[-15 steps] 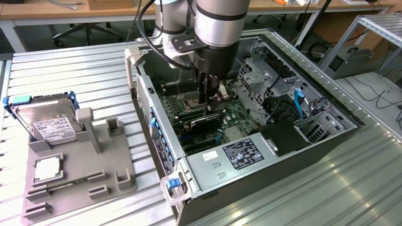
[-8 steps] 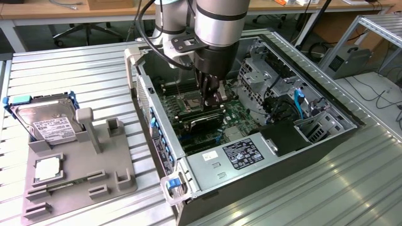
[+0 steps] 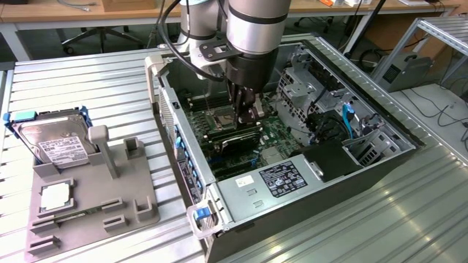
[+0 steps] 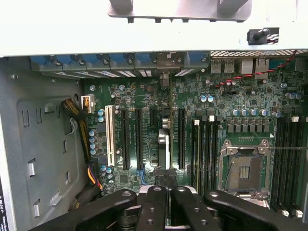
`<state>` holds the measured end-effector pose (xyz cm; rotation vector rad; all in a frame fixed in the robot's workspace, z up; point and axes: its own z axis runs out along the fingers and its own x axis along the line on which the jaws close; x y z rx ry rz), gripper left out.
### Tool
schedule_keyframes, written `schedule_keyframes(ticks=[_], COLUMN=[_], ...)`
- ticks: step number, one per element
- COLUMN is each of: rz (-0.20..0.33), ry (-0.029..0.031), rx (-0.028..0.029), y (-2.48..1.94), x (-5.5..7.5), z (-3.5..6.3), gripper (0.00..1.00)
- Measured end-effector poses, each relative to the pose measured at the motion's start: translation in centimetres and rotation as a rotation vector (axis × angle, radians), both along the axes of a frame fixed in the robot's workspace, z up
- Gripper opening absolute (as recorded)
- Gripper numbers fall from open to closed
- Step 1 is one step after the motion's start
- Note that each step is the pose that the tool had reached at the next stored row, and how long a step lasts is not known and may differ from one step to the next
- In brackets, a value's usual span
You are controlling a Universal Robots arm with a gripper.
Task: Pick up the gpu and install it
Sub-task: 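Press down on the gpu until it lock into place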
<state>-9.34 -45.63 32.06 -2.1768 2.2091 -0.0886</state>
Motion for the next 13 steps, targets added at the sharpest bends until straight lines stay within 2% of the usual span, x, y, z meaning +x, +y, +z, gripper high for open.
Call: schedule_keyframes(ticks=[7, 13], rz=[-0.001, -0.002], ry=[-0.0001, 0.0], rx=[0.0001, 0.0], y=[0.2, 0.29], x=[-0.48, -0.53], z=[-0.1, -0.91], gripper=[0.11, 0.11])
